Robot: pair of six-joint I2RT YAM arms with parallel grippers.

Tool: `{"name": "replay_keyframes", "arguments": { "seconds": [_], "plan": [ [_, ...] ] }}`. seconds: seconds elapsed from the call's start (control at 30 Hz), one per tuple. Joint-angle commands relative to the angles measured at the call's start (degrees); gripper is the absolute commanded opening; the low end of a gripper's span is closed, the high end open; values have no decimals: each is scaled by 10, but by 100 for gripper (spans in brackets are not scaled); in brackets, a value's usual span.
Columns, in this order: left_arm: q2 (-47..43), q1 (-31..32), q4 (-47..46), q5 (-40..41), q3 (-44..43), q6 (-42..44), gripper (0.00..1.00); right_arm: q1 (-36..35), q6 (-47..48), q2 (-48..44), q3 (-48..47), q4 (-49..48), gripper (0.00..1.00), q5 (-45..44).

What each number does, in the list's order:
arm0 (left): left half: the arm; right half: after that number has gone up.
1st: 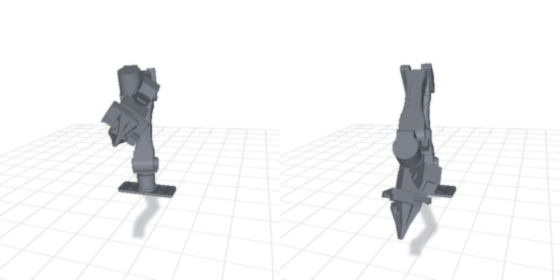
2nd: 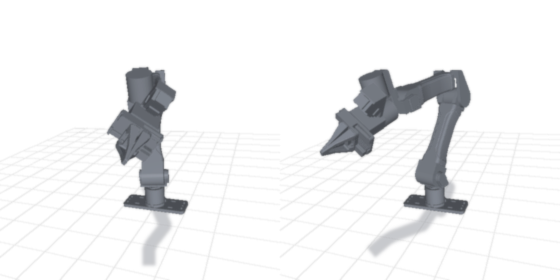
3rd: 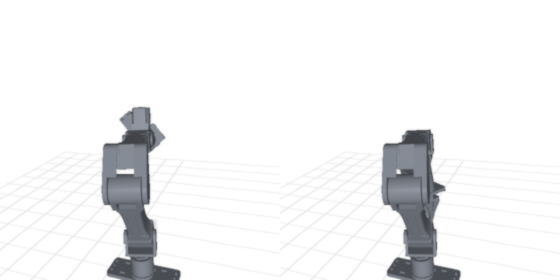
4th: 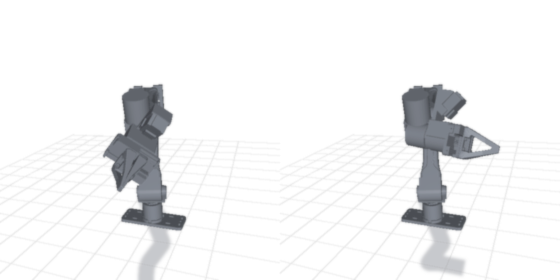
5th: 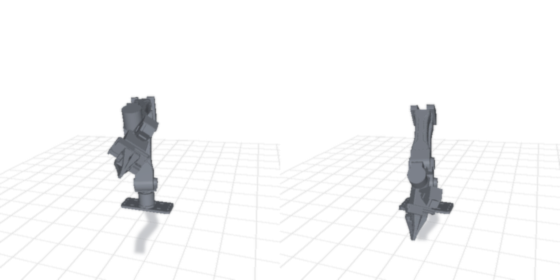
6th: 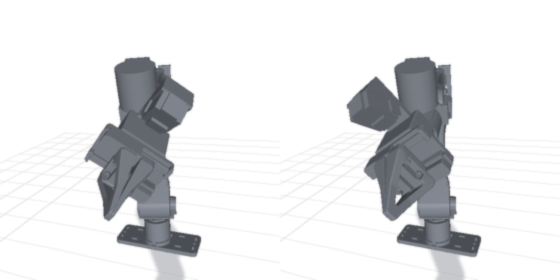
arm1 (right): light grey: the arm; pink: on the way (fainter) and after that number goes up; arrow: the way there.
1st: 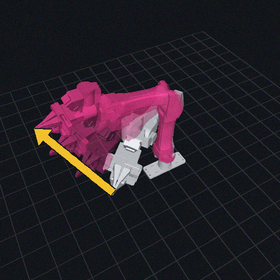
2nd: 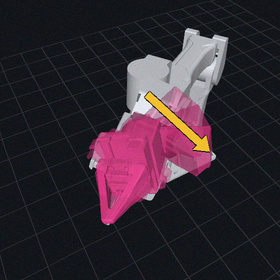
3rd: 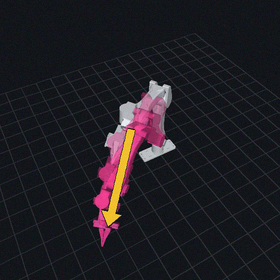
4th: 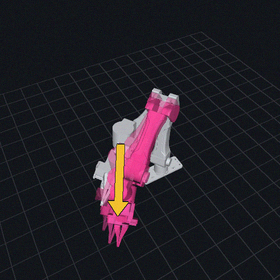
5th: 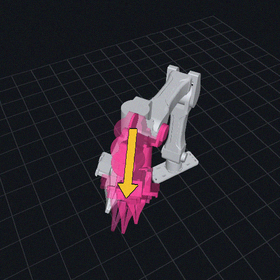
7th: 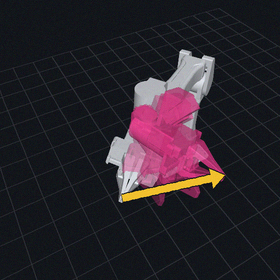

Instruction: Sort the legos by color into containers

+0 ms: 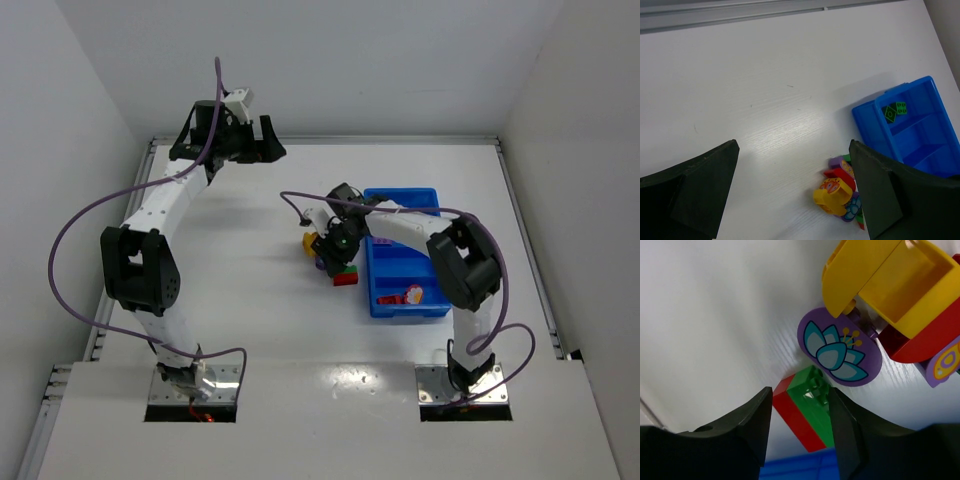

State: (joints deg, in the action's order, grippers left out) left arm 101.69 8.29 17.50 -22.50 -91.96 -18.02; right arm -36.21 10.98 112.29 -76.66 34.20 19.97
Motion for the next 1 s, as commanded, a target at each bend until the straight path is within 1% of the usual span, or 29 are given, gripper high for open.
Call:
{"name": "replay_keyframes", "arguments": {
  "seconds": [0.0, 0.1, 0.17, 0.3, 0.33, 0.4, 0.77, 0.97],
  "plan": [
    [-2, -6, -11, -4, -1, 4, 99, 3, 7, 5, -18, -33, 50, -12],
    [4, -6, -11, -10, -1, 4, 99, 3, 7, 10, -18, -52, 53, -20],
    [4, -6, -11, -10, -1, 4, 99, 3, 7, 10, -23, -57, 53, -20],
    [9, -6, -11, -15, -1, 4, 99, 3, 7, 15, -24, -78, 61, -52],
    [9, -6, -11, -15, -1, 4, 99, -3, 7, 21, -24, -83, 66, -58],
    [14, -6, -11, -15, -1, 4, 99, -3, 7, 21, -30, -95, 71, -69],
    [19, -6, -6, -15, -6, 10, 99, -13, 59, 45, -47, -111, 72, -38],
    [19, -11, -1, -15, -6, 10, 99, -31, 95, 57, -53, -90, 72, -18]
  ]
}}
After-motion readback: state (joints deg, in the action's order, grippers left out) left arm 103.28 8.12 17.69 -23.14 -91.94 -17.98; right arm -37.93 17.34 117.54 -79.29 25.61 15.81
